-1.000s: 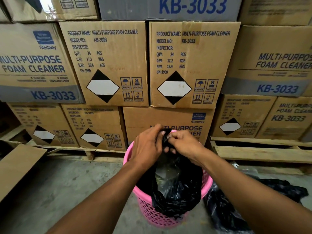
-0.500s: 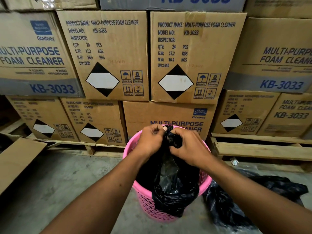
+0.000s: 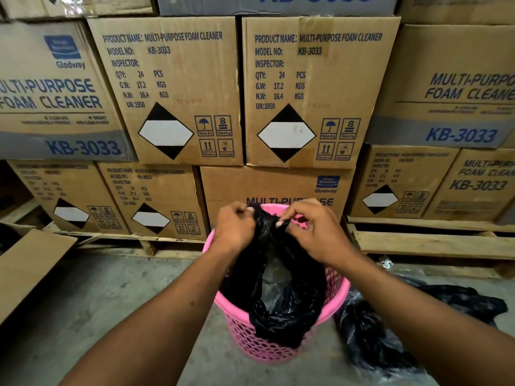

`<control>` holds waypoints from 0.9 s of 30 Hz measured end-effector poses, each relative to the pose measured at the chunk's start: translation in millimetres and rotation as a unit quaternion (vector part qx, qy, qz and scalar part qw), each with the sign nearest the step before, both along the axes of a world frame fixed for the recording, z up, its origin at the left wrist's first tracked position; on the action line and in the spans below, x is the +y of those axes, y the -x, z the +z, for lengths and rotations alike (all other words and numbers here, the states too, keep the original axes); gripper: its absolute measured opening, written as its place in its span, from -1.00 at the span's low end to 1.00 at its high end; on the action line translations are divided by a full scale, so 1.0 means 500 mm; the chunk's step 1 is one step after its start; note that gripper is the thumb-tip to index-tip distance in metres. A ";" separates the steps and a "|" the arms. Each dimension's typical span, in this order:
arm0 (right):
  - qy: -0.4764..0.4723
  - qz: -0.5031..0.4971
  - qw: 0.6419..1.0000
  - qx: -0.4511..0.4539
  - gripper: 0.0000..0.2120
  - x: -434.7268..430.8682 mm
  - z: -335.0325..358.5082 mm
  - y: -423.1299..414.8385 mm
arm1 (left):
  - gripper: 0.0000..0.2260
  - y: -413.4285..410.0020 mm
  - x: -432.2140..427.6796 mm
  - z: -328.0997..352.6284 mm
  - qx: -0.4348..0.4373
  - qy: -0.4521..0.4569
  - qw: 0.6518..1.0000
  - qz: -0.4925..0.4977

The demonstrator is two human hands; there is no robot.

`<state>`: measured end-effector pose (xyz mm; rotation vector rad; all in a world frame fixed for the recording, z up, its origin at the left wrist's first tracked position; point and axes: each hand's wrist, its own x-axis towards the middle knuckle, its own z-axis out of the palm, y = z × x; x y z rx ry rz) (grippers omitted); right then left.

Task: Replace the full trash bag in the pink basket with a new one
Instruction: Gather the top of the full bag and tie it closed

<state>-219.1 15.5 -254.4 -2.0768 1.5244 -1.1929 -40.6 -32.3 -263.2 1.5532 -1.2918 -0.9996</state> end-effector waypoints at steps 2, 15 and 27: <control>-0.109 -0.014 0.993 -0.053 -0.90 -0.013 -0.002 0.040 | -0.87 -0.053 -0.012 -0.012 -0.062 -0.011 0.995 0.077; -0.339 -0.107 0.894 -0.274 -0.73 0.032 -0.085 0.234 | -0.86 -0.138 0.005 -0.087 -0.277 -0.076 0.949 0.132; -0.327 -0.026 0.793 -0.514 -0.86 -0.053 -0.018 0.115 | -0.78 -0.088 -0.023 -0.025 0.225 -0.052 0.973 -0.005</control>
